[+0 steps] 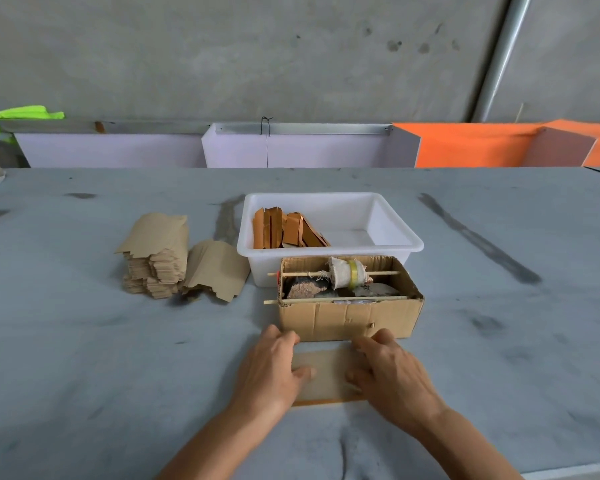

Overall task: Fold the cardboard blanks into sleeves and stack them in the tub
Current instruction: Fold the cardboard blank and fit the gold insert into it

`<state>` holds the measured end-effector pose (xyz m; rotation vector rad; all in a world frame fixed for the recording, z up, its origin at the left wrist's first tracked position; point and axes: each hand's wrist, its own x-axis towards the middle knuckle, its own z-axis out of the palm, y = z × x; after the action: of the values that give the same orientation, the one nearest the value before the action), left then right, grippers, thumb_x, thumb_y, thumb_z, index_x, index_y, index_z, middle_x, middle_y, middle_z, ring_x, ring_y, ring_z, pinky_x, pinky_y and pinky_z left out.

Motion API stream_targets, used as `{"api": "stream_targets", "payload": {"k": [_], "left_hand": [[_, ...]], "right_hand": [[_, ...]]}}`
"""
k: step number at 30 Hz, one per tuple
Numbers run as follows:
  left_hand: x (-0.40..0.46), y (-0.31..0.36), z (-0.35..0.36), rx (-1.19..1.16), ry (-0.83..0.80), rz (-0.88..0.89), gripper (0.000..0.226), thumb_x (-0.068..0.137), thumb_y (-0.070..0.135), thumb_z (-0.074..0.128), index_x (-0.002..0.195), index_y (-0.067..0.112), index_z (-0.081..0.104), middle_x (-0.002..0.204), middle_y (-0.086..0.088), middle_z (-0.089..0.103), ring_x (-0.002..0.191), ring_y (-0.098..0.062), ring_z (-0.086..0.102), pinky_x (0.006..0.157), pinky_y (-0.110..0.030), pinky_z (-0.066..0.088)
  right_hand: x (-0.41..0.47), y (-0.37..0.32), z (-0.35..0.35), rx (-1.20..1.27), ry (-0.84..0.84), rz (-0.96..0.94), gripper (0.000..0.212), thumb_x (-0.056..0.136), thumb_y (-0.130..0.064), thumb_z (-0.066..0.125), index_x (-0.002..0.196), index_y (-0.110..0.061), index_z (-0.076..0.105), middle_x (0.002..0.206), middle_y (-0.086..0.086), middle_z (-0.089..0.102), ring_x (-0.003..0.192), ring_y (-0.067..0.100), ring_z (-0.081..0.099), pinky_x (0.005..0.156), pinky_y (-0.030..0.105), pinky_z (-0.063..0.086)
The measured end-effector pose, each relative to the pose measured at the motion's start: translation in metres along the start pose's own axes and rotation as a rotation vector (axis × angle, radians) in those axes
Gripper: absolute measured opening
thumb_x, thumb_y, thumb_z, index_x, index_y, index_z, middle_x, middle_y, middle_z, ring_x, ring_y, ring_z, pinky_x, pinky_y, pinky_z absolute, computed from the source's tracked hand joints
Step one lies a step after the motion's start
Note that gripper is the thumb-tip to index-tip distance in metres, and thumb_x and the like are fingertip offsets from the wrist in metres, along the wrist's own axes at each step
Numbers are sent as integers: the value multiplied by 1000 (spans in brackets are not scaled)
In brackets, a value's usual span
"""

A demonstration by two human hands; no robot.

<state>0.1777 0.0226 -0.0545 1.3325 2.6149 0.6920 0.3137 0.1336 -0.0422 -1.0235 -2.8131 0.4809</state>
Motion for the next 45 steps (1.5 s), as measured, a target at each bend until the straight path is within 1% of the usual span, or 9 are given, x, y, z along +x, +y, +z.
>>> {"api": "stream_targets", "payload": {"k": [9, 15, 20, 26, 31, 33, 37, 41, 45], "left_hand": [[8, 0, -11, -103, -142, -38, 35, 69, 33, 80, 67, 28, 45, 86, 10, 50, 83, -12, 49, 68, -23, 37], [5, -7, -10, -223, -120, 17, 18, 80, 24, 70, 66, 29, 60, 63, 15, 55, 63, -4, 52, 59, -19, 39], [7, -10, -8, -189, -41, 78, 10, 85, 20, 66, 89, 20, 75, 92, 8, 69, 89, -9, 63, 78, -20, 46], [10, -10, -4, -148, 27, 166, 9, 83, 18, 69, 89, 19, 75, 85, 8, 63, 87, -11, 60, 73, -15, 39], [4, -8, -12, 43, 72, 435, 14, 70, -2, 71, 66, 12, 70, 67, -3, 55, 72, -18, 56, 59, -28, 46], [-3, -2, -20, 180, 114, 564, 21, 56, -6, 65, 49, 13, 59, 56, 0, 47, 56, -17, 53, 43, -25, 35], [-9, 4, -26, 491, 86, 733, 21, 54, 1, 61, 43, 15, 48, 52, 2, 45, 51, -15, 50, 42, -21, 30], [-13, 3, -26, 654, 31, 782, 22, 51, 8, 76, 45, 19, 58, 53, 6, 48, 54, -11, 53, 44, -20, 39], [-17, 4, -21, 667, -63, 686, 20, 51, 18, 83, 48, 19, 63, 57, 8, 52, 58, -10, 55, 45, -19, 37]], "right_hand": [[-1, 7, -5, 127, 17, -51, 35, 81, -32, 69, 113, -28, 56, 112, -8, 44, 93, 17, 57, 81, 29, 47], [6, 6, -6, 209, 117, -193, 21, 88, -22, 63, 108, -23, 67, 109, -8, 65, 98, 11, 58, 82, 23, 47], [15, 6, -5, 213, 78, -236, 15, 89, -18, 63, 98, -23, 74, 101, -9, 68, 85, 3, 55, 74, 15, 43], [21, 11, -4, 234, 49, -274, 17, 82, -5, 66, 86, -18, 76, 80, -18, 58, 67, -6, 46, 65, 7, 35], [15, 12, -1, 18, 241, -508, 19, 68, 4, 74, 64, -14, 70, 68, -1, 61, 67, 16, 57, 53, 28, 45], [12, 10, 0, -137, 318, -619, 24, 61, 4, 79, 58, -15, 66, 61, -1, 57, 57, 19, 53, 46, 25, 42], [8, 10, -3, -331, 368, -709, 26, 48, 3, 75, 51, -18, 60, 56, -3, 53, 52, 17, 50, 46, 21, 36], [2, 9, -6, -450, 324, -688, 28, 47, -4, 83, 49, -21, 61, 56, -6, 54, 52, 13, 52, 46, 21, 39], [-4, 6, -4, -473, 312, -626, 19, 47, -4, 64, 45, -23, 58, 51, -5, 51, 47, 13, 50, 42, 23, 41]]}}
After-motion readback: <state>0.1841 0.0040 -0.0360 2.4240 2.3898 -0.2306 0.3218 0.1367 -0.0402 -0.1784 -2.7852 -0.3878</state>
